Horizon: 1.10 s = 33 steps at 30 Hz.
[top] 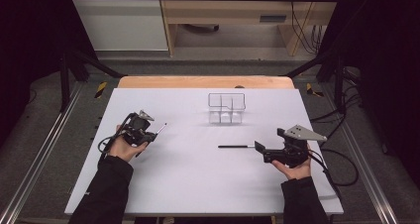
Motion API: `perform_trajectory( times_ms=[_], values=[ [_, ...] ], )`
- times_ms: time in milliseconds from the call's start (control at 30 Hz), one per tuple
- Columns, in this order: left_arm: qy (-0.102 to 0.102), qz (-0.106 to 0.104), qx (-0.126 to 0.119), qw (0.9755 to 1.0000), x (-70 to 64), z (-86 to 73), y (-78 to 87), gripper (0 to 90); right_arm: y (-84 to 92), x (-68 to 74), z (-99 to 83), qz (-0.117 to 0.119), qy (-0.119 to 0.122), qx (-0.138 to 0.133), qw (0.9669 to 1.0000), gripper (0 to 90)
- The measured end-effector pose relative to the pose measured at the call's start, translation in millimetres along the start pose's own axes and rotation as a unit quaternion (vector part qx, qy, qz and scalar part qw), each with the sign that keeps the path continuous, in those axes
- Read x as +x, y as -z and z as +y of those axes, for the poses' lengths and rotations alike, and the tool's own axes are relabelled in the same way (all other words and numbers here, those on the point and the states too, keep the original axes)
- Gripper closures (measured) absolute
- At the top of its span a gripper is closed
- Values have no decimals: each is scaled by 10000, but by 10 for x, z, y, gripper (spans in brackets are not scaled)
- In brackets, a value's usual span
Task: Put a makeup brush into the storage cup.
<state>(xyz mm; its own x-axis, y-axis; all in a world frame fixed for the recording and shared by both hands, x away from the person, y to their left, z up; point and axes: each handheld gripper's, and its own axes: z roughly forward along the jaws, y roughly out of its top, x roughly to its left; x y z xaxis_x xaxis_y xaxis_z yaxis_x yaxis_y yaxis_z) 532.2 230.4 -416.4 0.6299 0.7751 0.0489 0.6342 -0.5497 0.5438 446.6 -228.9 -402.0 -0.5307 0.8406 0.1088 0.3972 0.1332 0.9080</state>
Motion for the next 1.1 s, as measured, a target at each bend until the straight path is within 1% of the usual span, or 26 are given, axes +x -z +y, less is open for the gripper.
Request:
perform_trajectory(
  times_ms=[67,100,167,200,367,467,500,533,600,633,667,800,833,867,900,933,967,1000,1033,1100],
  values=[
    [8,-17,-125,9999,-26,2,38,834,1,3,2,19,-30,-33,10000,36],
    [8,-17,-125,9999,-26,2,38,834,1,3,2,19,-30,-33,10000,36],
    [38,-20,-303,9995,-75,4,89,835,2,3,3,21,-64,-42,10000,34],
    [38,-20,-303,9995,-75,4,89,835,2,3,3,21,-64,-42,10000,34],
    [142,-106,-657,9977,-165,-42,158,835,1,5,4,22,-94,-49,9999,30],
    [117,-77,-798,9967,-225,-68,188,835,-6,7,2,33,-110,-56,9999,30],
    [127,-102,-938,9955,-257,-79,223,835,-8,8,2,27,-112,-61,9999,30],
    [131,-104,-1010,9947,-272,-86,239,835,-9,8,1,30,-113,-63,9999,30],
    [137,-104,-1114,9936,-304,-106,268,835,-7,11,2,35,-134,-69,9999,29],
    [137,-104,-1114,9936,-304,-106,268,835,-7,11,2,35,-134,-69,9999,29],
    [135,-104,-1158,9931,-319,-116,279,835,-6,12,2,39,-140,-77,9999,29],
    [177,-120,-1351,9906,-374,-159,322,835,-6,23,7,40,-163,-97,9998,27],
    [209,-163,-1455,9890,-391,-170,351,834,-6,28,8,23,-174,-119,9998,27],
    [209,-163,-1455,9890,-391,-170,351,835,-6,29,9,17,-183,-124,9998,27],
    [223,-174,-1545,9876,-413,-187,386,835,-6,31,9,7,-192,-135,9997,27],
    [230,-182,-1597,9867,-425,-196,402,835,-6,30,9,5,-194,-145,9997,27],
    [226,-174,-1639,9861,-436,-204,419,835,-6,31,11,5,-210,-158,9997,27],
    [226,-174,-1639,9861,-436,-204,419,835,-6,33,11,3,-220,-169,9996,27],
    [247,-163,-1728,9845,-458,-221,453,835,-7,36,12,10,-228,-177,9996,27],
    [270,-155,-1814,9829,-481,-239,483,834,-11,45,14,21,-234,-172,9996,27]
  ],
)
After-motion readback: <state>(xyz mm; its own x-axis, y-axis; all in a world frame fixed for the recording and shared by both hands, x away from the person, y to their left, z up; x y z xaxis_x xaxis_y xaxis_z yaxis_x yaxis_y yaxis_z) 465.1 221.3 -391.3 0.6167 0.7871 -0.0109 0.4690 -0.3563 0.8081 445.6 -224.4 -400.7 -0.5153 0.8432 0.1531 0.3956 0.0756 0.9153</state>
